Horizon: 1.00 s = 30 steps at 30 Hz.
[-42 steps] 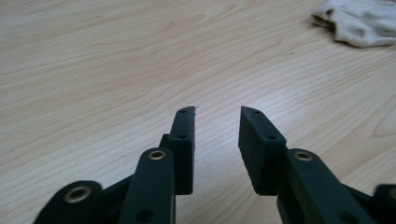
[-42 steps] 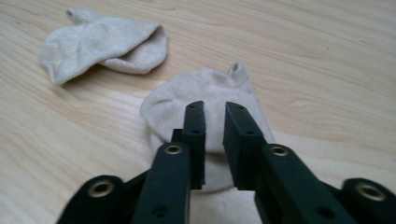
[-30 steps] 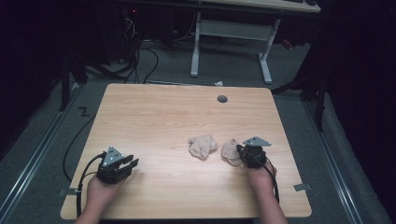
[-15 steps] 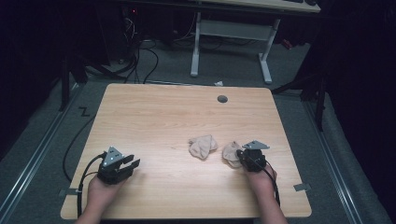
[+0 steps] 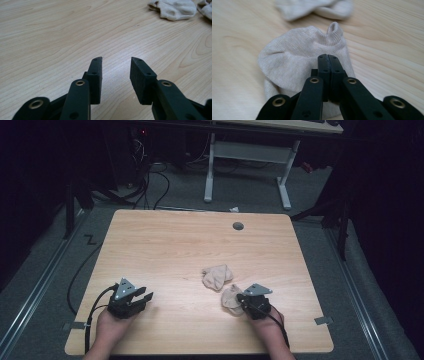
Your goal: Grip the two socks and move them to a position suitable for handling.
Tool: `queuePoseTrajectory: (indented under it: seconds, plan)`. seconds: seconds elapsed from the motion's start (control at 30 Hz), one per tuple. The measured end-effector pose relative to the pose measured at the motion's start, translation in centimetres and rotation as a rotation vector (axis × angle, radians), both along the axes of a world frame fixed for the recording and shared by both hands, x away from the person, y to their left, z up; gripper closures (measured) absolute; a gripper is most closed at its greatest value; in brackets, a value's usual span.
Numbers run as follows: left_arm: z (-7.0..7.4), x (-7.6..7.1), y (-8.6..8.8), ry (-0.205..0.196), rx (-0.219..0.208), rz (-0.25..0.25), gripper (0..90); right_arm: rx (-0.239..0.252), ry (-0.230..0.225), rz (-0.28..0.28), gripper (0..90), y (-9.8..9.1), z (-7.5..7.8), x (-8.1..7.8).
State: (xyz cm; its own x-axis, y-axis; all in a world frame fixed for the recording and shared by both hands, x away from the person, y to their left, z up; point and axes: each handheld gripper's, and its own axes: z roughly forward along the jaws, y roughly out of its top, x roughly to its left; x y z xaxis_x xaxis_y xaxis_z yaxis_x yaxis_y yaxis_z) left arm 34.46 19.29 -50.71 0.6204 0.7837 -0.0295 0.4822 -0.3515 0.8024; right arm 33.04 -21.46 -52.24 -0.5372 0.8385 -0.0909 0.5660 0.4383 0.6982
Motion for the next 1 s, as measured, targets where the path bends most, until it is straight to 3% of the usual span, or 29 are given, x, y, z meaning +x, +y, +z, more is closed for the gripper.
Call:
queuePoseTrajectory:
  seconds: [0.07,0.13,0.2,0.23,0.27,0.33,0.43,0.47,0.67,0.87,1.0]
  plan:
    - [0.0,0.0,0.0,-0.001,0.001,-0.002,62.5,-0.004,0.002,0.041,89.3,1.2,0.1,-0.3]
    - [0.1,-0.1,-0.1,-0.006,-0.003,-0.004,62.6,0.006,-0.031,0.051,89.4,1.6,0.7,-0.5]
    - [0.1,-0.2,0.0,-0.008,-0.003,-0.007,62.5,0.046,-0.082,0.019,89.4,0.9,1.9,-0.7]
    - [0.1,-0.2,0.0,-0.008,-0.003,-0.007,62.5,0.046,-0.082,0.019,89.4,0.9,1.9,-0.7]
    - [0.1,-0.2,-0.1,-0.006,-0.005,-0.007,62.5,0.044,-0.09,-0.024,89.5,-0.2,2.1,-0.3]
    - [0.1,-0.1,-0.1,-0.001,-0.003,-0.011,62.5,0.04,-0.056,-0.062,89.6,-1.2,1.5,0.3]
    - [0.1,-0.1,-0.2,-0.004,-0.003,-0.011,62.5,-0.006,-0.011,-0.072,89.6,-1.7,0.4,0.8]
    - [0.1,-0.2,-0.2,-0.005,-0.002,-0.012,62.4,0.004,0.0,-0.073,89.6,-1.8,0.3,0.7]
    - [0.2,-0.1,-0.1,-0.007,-0.007,-0.009,61.9,-0.01,0.015,-0.01,89.5,-0.9,0.1,-0.7]
    - [0.1,-0.2,-0.4,-0.007,0.004,-0.019,61.3,-0.013,0.009,0.089,88.8,2.0,0.3,-1.6]
    - [0.0,-0.2,-0.4,-0.008,0.007,-0.021,61.3,-0.004,-0.046,0.077,85.8,2.6,1.4,-1.7]
